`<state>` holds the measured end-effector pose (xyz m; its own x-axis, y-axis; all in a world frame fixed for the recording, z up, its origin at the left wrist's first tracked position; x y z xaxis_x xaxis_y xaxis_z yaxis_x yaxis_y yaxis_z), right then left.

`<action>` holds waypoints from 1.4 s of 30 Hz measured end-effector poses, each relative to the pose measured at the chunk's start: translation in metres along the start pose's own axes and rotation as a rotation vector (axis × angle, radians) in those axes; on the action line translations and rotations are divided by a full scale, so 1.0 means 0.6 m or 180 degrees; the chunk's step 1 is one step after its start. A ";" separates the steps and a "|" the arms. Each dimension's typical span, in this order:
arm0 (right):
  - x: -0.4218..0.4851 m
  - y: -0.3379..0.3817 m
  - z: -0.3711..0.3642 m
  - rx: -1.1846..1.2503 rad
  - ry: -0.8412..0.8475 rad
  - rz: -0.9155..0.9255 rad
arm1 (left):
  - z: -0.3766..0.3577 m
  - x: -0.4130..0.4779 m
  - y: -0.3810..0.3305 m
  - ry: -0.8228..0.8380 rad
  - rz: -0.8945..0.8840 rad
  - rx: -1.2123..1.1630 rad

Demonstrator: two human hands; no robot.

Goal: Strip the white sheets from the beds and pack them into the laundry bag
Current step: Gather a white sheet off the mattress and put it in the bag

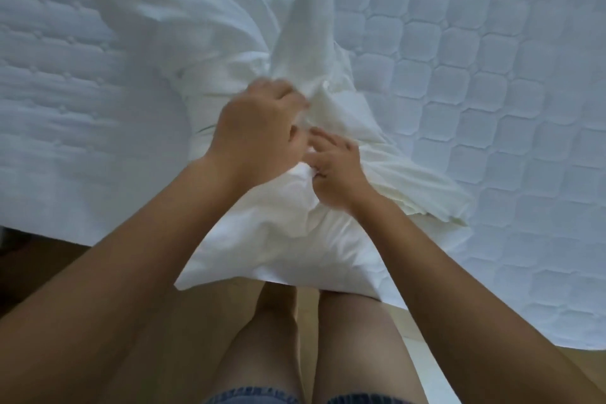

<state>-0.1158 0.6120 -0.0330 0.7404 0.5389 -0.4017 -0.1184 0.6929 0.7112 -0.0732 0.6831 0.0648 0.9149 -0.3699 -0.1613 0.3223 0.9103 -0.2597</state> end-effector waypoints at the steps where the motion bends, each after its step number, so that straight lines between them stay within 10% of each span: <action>1: -0.004 0.006 -0.015 -0.0052 0.0103 0.0136 | -0.004 0.003 -0.006 -0.0121 -0.0153 0.0187; 5: -0.027 0.006 -0.028 -0.0085 0.0393 0.0225 | -0.173 0.002 0.043 0.1898 0.0330 0.0618; 12: -0.075 -0.037 0.013 0.0162 -0.0428 0.0020 | -0.196 -0.082 0.026 0.2249 0.0967 -0.1448; 19: -0.134 -0.097 -0.002 -0.0372 -0.0325 -0.0603 | -0.240 -0.151 -0.028 0.2735 0.0214 0.0092; 26: -0.278 -0.273 0.025 0.1031 -0.1134 -0.3175 | -0.269 -0.131 -0.021 0.2726 0.0539 -0.0537; 29: -0.261 -0.273 0.012 0.2054 -0.1321 -0.2987 | -0.269 -0.131 -0.014 0.2610 0.0508 -0.0671; 42: 0.001 0.055 0.122 0.0587 -0.1226 -0.1220 | -0.166 -0.140 0.101 0.1920 0.1146 -0.0907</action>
<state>-0.0708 0.6003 0.0323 0.8995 0.0283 -0.4361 0.2978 0.6907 0.6590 -0.1545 0.7509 -0.0320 0.6339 -0.1708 -0.7543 -0.1215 0.9412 -0.3151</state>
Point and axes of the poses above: each hand's wrist, its own x-axis towards the middle knuckle, its own z-axis out of the back of the hand, y = z × x, the point moved 9 cm from there along x, towards the middle knuckle, and after that the axes turned 10 degrees about y, right-handed, at the moved point
